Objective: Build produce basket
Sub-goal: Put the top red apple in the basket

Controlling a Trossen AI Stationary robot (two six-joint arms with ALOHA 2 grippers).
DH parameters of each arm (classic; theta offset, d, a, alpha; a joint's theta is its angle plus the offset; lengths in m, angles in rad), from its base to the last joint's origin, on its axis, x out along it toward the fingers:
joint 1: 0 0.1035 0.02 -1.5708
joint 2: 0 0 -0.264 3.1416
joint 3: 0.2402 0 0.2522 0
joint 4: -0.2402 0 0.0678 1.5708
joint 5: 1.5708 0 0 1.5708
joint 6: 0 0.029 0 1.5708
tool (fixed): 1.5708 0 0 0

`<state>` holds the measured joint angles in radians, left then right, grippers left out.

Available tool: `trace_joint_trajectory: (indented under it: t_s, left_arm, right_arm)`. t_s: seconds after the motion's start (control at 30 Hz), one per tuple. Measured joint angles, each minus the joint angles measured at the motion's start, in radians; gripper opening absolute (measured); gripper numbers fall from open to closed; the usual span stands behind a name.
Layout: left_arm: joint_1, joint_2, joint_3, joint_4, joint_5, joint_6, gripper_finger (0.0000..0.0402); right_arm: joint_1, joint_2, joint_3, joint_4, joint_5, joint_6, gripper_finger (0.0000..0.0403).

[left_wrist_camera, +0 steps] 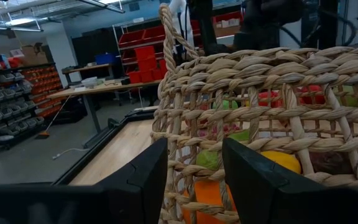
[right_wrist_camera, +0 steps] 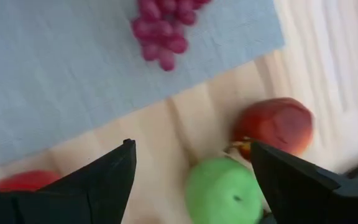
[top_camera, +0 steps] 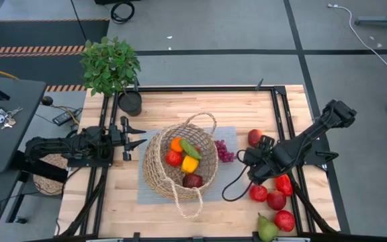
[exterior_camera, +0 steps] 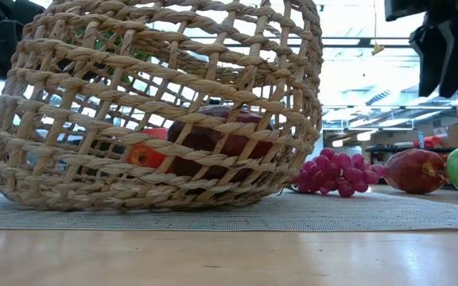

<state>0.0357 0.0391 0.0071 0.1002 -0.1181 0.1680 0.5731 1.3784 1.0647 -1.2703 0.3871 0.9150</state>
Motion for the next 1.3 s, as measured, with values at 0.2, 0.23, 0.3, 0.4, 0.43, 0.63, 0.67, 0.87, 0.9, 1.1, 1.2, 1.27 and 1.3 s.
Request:
trace_joint_trajectory:
  t_s: [0.2, 0.23, 0.3, 0.4, 0.43, 0.63, 0.67, 0.87, 0.9, 1.1, 1.2, 1.27, 1.3]
  left_arm:
    - [0.0, 0.0, 0.0, 0.0, 0.0, 0.0, 0.016]
    - [0.0, 0.0, 0.0, 0.0, 0.0, 0.0, 0.016]
    - [0.0, 0.0, 0.0, 0.0, 0.0, 0.0, 0.016]
    - [0.0, 0.0, 0.0, 0.0, 0.0, 0.0, 0.016]
    - [0.0, 0.0, 0.0, 0.0, 0.0, 0.0, 0.016]
    - [0.0, 0.0, 0.0, 0.0, 0.0, 0.0, 0.016]
    - [0.0, 0.0, 0.0, 0.0, 0.0, 0.0, 0.016]
    - [0.0, 0.0, 0.0, 0.0, 0.0, 0.0, 0.016]
    - [0.0, 0.0, 0.0, 0.0, 0.0, 0.0, 0.016]
    - [0.0, 0.0, 0.0, 0.0, 0.0, 0.0, 0.016]
    - [0.0, 0.0, 0.0, 0.0, 0.0, 0.0, 0.016]
    - [0.0, 0.0, 0.0, 0.0, 0.0, 0.0, 0.016]
    - [0.0, 0.0, 0.0, 0.0, 0.0, 0.0, 0.016]
  right_arm:
    - [-0.121, -0.131, -0.118, 0.021, 0.043, -0.004, 0.0318]
    - [-0.15, -0.159, -0.145, 0.04, 0.045, -0.009, 0.032]
    - [-0.206, -0.217, -0.205, 0.085, 0.071, -0.04, 0.0327]
    - [-0.287, -0.277, -0.285, 0.154, 0.102, -0.081, 0.0343]
    - [-0.315, -0.29, -0.305, 0.175, 0.102, -0.092, 0.0349]
    - [-0.483, -0.298, -0.351, 0.199, 0.061, -0.03, 0.0386]
    - [-0.505, -0.296, -0.353, 0.197, 0.061, -0.003, 0.0389]
    - [-0.609, -0.288, -0.354, 0.226, -0.016, 0.043, 0.0388]
    - [-0.624, -0.288, -0.354, 0.229, -0.038, 0.041, 0.0386]
    - [-0.673, -0.277, -0.354, 0.249, -0.082, 0.037, 0.0381]
    - [-0.674, -0.267, -0.354, 0.251, -0.095, 0.035, 0.038]
    - [-0.674, -0.258, -0.36, 0.256, -0.104, 0.034, 0.038]
    - [-0.674, -0.257, -0.367, 0.261, -0.112, 0.034, 0.038]
